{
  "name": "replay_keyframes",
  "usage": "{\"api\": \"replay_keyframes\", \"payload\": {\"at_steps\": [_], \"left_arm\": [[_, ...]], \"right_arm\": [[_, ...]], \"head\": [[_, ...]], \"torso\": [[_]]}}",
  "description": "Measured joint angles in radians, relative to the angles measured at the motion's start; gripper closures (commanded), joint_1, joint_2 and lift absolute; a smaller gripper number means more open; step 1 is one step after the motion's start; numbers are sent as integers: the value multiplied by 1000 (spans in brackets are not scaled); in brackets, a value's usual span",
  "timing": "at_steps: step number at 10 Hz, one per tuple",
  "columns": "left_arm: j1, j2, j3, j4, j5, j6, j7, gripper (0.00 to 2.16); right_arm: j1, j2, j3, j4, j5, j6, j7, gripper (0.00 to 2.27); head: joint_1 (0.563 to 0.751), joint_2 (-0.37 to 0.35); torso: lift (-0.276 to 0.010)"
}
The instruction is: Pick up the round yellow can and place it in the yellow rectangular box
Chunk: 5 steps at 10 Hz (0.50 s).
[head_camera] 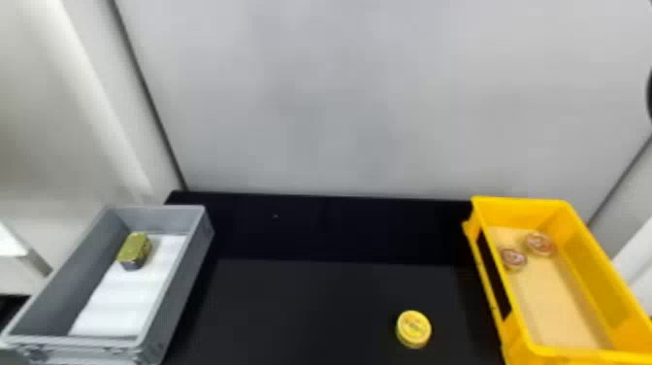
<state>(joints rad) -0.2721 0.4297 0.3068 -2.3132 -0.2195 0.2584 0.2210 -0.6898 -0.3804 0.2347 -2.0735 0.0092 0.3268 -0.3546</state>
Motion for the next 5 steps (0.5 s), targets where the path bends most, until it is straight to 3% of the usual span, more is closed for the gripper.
{"api": "replay_keyframes", "payload": {"at_steps": [5], "left_arm": [[-3, 2, -4, 0, 0, 4, -2, 142]], "right_arm": [[-1, 0, 0, -6, 0, 2, -1, 75]], "head": [[663, 54]], "torso": [[8]]}}
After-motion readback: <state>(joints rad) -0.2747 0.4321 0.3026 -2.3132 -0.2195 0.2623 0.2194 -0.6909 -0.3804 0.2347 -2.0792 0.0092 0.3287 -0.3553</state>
